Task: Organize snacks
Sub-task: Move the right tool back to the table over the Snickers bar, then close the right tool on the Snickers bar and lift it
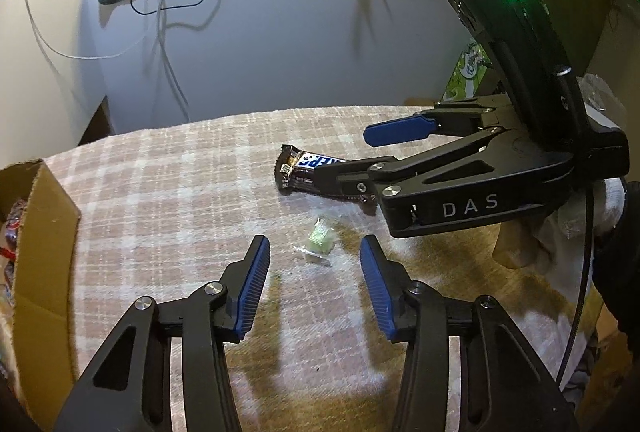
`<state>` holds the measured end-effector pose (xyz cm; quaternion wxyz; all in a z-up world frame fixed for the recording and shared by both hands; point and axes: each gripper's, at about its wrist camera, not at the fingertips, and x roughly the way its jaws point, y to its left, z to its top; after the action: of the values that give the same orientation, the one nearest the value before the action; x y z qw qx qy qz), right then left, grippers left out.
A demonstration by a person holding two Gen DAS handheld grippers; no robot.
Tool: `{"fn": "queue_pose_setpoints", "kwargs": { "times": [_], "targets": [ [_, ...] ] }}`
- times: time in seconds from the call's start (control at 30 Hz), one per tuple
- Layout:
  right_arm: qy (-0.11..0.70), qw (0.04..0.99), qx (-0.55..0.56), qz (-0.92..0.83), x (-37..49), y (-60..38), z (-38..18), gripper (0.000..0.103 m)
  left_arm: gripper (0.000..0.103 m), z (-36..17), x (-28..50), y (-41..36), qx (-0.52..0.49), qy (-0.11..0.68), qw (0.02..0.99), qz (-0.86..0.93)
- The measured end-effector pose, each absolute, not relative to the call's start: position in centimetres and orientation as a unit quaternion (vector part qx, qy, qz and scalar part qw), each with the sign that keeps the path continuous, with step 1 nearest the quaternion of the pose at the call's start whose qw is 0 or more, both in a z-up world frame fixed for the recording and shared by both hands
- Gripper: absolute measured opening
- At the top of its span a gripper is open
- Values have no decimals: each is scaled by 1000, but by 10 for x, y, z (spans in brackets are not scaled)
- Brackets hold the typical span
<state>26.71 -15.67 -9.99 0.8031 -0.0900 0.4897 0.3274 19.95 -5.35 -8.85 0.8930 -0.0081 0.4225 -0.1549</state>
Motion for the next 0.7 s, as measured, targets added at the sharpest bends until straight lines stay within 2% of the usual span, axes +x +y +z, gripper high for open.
{"fn": "queue_pose_setpoints", "kwargs": {
  "times": [0.07, 0.3, 0.37, 0.53, 0.63, 0.7],
  "targets": [
    [492, 801, -90, 329, 268, -156, -101, 68, 45, -89, 202, -54, -7, 424, 892, -156],
    [496, 795, -96, 336, 271, -147, -107, 64, 44, -93, 206, -61, 2, 427, 889, -169],
    [497, 794, -97, 338, 273, -145, -109, 63, 40, -95, 208, -63, 3, 430, 887, -170],
    [502, 790, -96, 339, 279, -142, -114, 61, 38, -101, 215, -62, 0, 433, 886, -168],
    [508, 786, -93, 341, 282, -142, -118, 54, 37, -105, 218, -63, 2, 435, 884, -170],
    [509, 785, -94, 341, 283, -142, -120, 53, 32, -108, 219, -64, 4, 438, 882, -172]
  ]
}}
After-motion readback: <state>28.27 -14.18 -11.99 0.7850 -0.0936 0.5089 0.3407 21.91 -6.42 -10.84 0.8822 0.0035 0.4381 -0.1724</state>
